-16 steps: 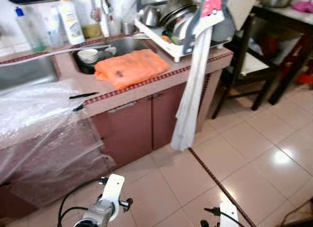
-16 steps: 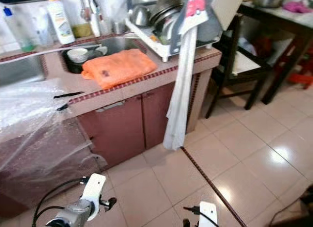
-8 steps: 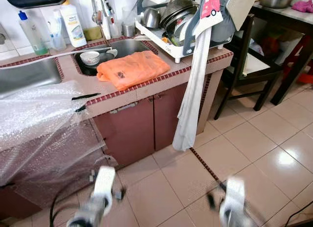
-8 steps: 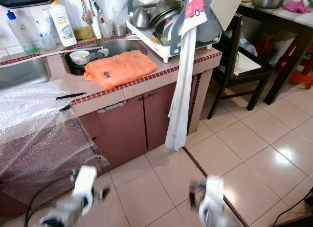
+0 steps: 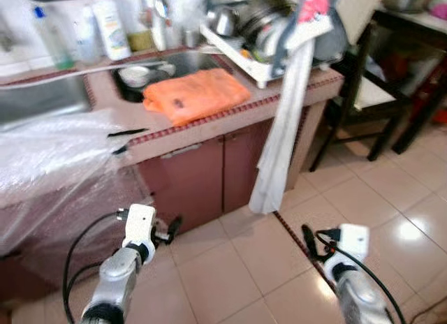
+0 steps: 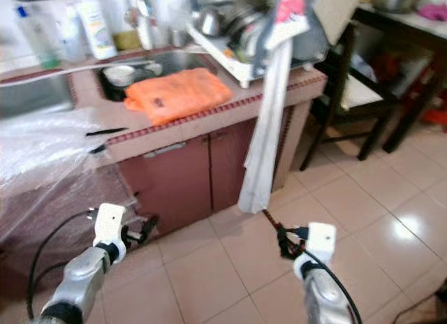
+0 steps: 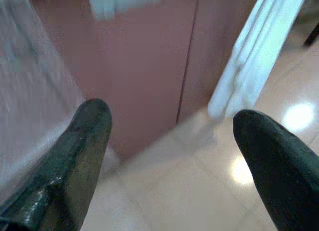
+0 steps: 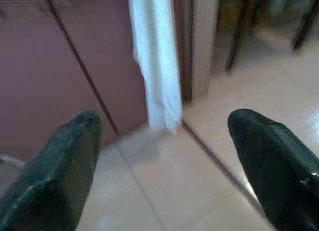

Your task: Kitchen organization

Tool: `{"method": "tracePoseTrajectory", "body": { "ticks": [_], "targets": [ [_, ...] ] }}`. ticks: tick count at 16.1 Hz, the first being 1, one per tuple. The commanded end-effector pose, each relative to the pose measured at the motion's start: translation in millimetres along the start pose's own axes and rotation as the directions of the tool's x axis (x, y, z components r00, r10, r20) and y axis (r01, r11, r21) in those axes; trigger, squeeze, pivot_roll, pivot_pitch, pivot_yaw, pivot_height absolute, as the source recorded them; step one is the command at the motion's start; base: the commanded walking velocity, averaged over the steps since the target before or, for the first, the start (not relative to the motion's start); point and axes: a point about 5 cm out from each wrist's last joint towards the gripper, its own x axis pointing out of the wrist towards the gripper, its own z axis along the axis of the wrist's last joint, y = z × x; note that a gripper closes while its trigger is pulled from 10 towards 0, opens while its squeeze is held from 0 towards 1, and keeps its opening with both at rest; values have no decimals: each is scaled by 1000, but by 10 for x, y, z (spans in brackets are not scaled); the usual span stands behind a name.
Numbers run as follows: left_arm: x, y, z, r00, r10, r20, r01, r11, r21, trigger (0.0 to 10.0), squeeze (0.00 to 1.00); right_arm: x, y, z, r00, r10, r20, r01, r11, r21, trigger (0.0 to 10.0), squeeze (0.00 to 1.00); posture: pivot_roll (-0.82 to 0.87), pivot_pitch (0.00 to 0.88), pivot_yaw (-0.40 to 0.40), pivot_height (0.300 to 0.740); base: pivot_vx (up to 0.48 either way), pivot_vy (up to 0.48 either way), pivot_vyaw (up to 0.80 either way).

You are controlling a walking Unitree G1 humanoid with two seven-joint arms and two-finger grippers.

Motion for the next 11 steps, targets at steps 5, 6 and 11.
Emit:
{"method": "tracePoseTrajectory", "body": {
  "ticks": [5,6,11],
  "targets": [
    [-432,-70,-142,993,42,106,-46,998,38,10000,0,-514,-42,209,998,4,58,0,998,-67,10000,0,-74,0,27,740,0,0,0],
    [-518,-43,-193,994,50,97,-57,995,79,10000,0,-586,-47,244,997,-16,69,20,998,-61,10000,0,-68,0,20,740,0,0,0],
    [-814,-47,-114,986,5,166,-34,984,173,10000,0,-771,103,344,992,-81,95,89,992,-86,10000,0,-67,0,9,740,0,0,0]
  ]
}}
